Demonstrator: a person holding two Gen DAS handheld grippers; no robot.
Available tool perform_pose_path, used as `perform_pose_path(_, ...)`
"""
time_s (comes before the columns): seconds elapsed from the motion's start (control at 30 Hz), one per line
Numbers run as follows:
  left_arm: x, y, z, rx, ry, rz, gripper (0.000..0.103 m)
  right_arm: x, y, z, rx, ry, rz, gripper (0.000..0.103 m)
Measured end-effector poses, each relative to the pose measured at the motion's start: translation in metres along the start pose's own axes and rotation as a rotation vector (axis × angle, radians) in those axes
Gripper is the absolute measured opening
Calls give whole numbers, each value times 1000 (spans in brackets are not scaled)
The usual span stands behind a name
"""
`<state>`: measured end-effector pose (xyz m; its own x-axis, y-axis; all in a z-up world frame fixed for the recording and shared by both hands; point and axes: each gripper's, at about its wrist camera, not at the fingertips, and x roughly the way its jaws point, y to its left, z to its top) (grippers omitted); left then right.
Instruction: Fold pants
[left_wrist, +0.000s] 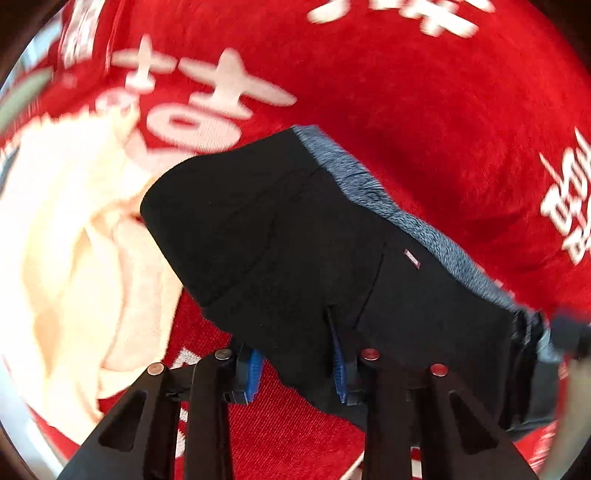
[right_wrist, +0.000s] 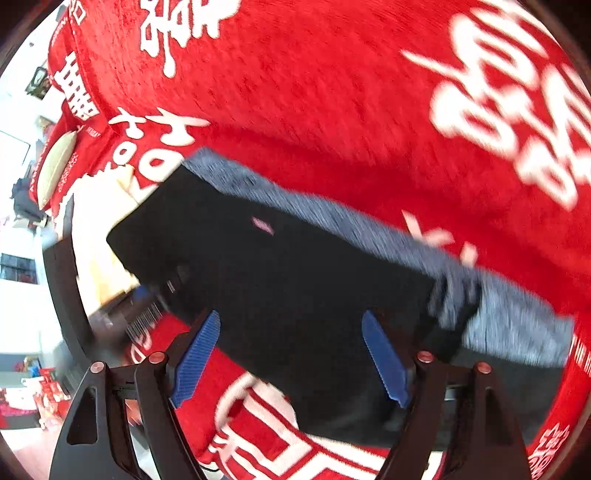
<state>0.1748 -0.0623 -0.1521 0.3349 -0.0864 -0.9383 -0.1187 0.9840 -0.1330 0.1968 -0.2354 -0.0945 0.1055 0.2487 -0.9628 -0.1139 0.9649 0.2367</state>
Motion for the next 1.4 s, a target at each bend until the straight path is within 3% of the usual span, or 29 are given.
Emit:
perform_pose_path(0.2,-7,-23,-7,168,-46,106,32,25,48,76,-55,162,101,89)
perform_pose_path(0.33,-9,-36,-10,248,-62,159,32,54,97,106,-149,273,122,97)
perform_pose_path(0.43,-11,-39,-13,283,-74,183,32,77,135,118,-241,368,127,97)
perform_pose_path(0.57,-15,-47,-18,332,-93,207,32,109,172,122,-353,485,66,97)
perform_pose_path(0.73,-22,-51,-22,355,-111,214,32,141,186,108,-417,605,-19,97)
perform_pose_path(0.77,-22,-52,-22,354,-111,213,32,143,185,106,-420,613,-35,93)
perform_pose_path(0.8,-22,-53,-22,355,-111,212,32,145,181,105,-420,616,-51,86)
perform_pose_path(0.83,-22,-52,-23,356,-106,206,32,145,177,104,-418,614,-57,58)
perform_pose_path(0.87,-22,-53,-24,361,-100,200,32,141,169,105,-395,600,-46,44)
perform_pose_path(0.9,-25,-56,-26,378,-112,191,32,136,162,107,-360,585,-19,23)
perform_pose_path(0.97,-30,-62,-26,409,-132,181,32,123,150,108,-335,537,17,17)
perform_pose_path(1.4,-90,-118,-35,530,-224,104,32,9,62,75,-199,210,228,16)
